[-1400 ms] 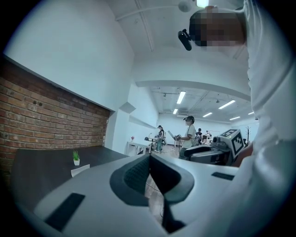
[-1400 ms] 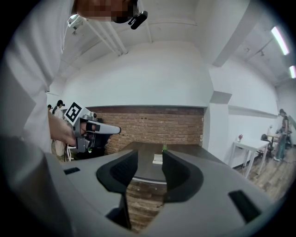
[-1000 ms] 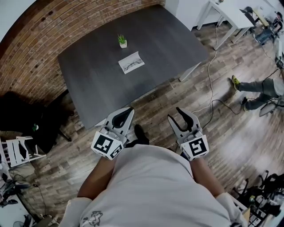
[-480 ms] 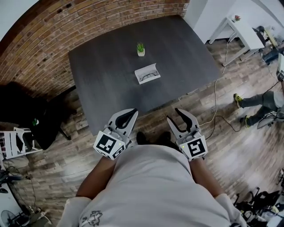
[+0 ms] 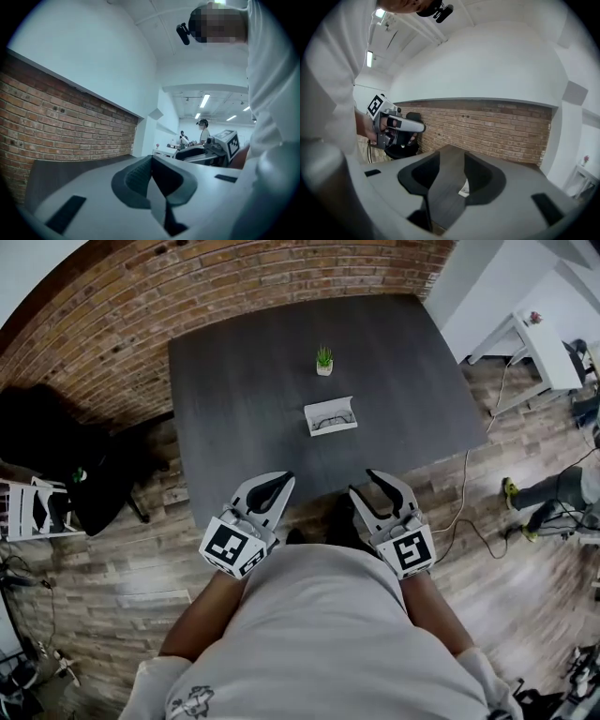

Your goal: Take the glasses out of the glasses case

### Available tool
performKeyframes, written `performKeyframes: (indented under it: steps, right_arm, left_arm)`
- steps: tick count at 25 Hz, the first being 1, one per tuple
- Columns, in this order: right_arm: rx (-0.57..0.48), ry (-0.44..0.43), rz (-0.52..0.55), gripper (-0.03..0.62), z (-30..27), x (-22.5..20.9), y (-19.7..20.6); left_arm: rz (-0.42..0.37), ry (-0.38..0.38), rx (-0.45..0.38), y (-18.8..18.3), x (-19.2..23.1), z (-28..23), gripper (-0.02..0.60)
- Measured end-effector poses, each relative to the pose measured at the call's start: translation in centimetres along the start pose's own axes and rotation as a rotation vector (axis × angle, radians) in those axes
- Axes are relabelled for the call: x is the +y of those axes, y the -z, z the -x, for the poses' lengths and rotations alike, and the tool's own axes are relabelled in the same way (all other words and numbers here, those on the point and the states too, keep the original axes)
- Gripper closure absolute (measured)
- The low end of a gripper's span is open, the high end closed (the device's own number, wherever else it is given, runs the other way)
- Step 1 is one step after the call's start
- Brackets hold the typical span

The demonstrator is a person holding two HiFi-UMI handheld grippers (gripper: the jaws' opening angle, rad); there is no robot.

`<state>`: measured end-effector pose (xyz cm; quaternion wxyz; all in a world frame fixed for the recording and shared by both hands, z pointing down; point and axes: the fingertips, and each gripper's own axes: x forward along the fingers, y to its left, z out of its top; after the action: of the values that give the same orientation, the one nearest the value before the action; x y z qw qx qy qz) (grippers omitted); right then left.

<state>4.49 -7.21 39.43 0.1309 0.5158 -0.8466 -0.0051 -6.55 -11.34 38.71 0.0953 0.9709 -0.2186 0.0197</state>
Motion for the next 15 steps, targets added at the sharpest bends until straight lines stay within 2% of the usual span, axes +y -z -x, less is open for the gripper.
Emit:
performKeyframes:
  steps: [15]
  right_arm:
    - [0.008,-0.231,0.050,0.424,-4.8,-10.5,1.7]
  left_arm:
    - [0.031,-0.198,0.012,-0.5,2.0,-9.2,0.571]
